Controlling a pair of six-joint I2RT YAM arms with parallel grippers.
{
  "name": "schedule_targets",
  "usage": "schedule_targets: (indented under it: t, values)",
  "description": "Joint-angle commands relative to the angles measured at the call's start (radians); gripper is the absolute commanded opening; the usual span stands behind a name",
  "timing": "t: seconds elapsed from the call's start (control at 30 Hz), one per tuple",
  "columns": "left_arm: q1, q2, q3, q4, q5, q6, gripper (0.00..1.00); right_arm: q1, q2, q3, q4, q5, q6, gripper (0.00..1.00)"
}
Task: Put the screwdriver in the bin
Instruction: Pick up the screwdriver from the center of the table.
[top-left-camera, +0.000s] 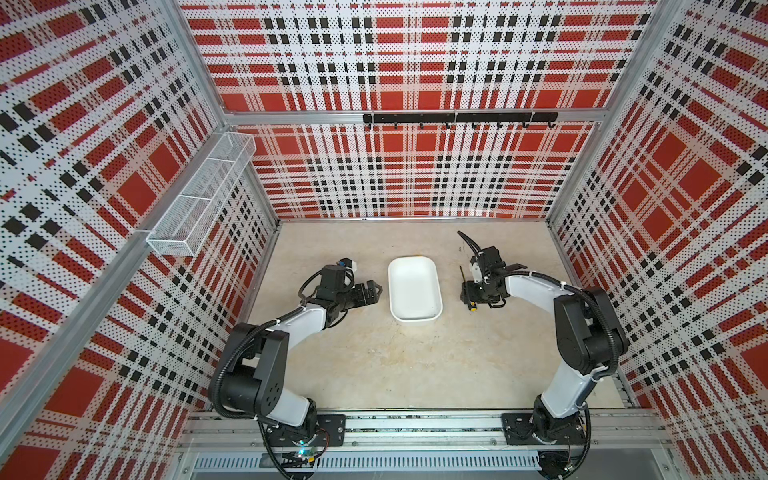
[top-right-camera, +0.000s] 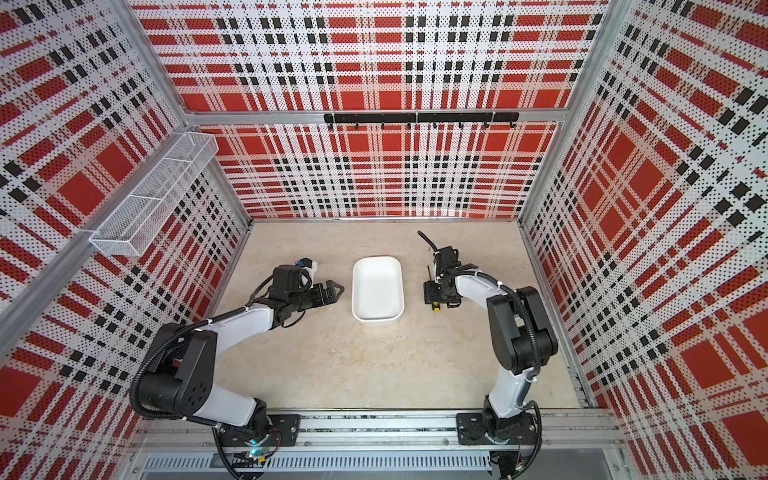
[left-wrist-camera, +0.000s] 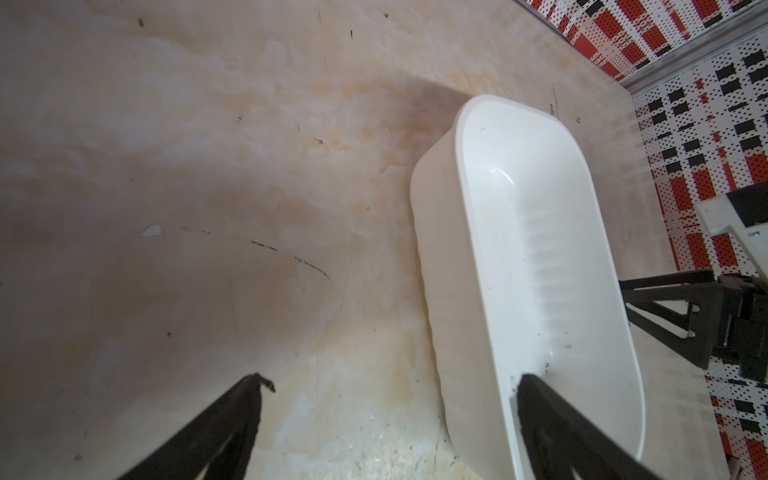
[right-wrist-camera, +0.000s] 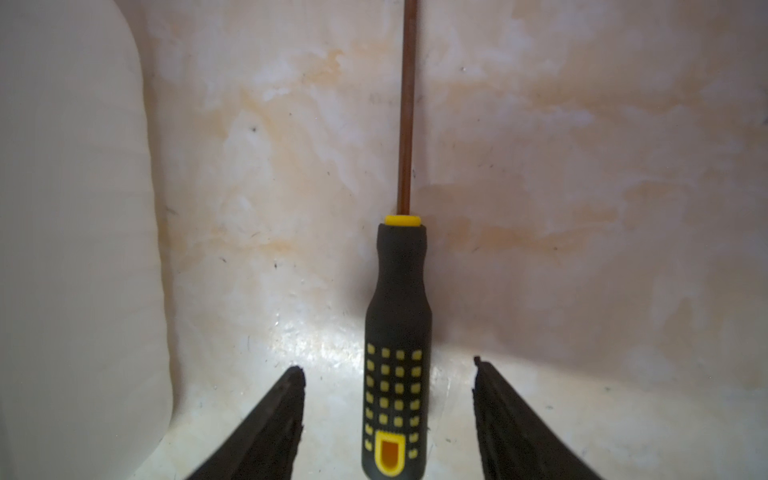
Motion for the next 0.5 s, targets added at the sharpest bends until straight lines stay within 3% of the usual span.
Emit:
schedule_targets:
  t: [0.0,0.23,0.47]
  values:
    - [-0.007,0.015,0.038,-0.039,0.025,0.020,0.98,0.009,0.030,0.030,-0.034,0.018,-0.007,0.61]
    - [-0.006,0.018,0.046,-0.065,0.051,0.023,0.98,0.016,0.054,0.054,-0.061,0.048,-0.010,0.56]
    - [-0.007,0.038,0.073,-0.099,0.089,0.034,0.98,0.016,0.077,0.073,-0.081,0.054,-0.011,0.39]
